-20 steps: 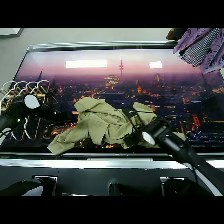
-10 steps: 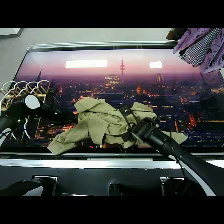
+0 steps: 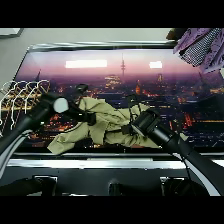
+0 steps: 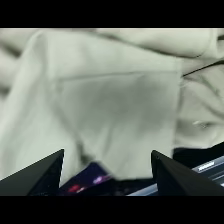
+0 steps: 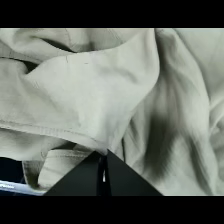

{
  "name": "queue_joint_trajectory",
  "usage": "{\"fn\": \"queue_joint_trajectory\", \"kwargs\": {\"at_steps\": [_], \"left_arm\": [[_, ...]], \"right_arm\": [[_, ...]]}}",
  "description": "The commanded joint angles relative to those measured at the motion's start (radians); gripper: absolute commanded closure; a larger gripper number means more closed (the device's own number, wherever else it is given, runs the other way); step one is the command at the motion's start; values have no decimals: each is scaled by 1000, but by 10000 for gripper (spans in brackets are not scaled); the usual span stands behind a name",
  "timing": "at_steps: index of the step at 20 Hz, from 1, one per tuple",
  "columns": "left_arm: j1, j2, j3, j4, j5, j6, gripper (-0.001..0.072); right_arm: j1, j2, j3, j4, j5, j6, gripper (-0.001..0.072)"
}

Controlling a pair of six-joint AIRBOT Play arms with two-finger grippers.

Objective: Fold the clothes and pants, and hang the long-sleeved shirts on hangers.

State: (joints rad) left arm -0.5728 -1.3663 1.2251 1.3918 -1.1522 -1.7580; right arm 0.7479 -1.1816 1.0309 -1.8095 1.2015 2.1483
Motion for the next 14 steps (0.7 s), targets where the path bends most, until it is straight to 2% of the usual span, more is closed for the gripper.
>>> {"fn": "queue_joint_trajectory", "kwargs": {"at_steps": [1, 6, 10, 14], "left_arm": [[-98, -122, 111, 57, -18, -26, 80], [-133, -235, 188, 56, -89, -23, 79], [-132, -262, 188, 56, -34, -23, 79], [-131, -319, 188, 57, -35, -23, 89]], "right_arm": [[-1, 0, 9, 13, 37, 69, 680], [-1, 0, 9, 9, 49, 114, 680], [-1, 0, 9, 10, 49, 119, 680], [-1, 1, 9, 10, 49, 119, 680]]}}
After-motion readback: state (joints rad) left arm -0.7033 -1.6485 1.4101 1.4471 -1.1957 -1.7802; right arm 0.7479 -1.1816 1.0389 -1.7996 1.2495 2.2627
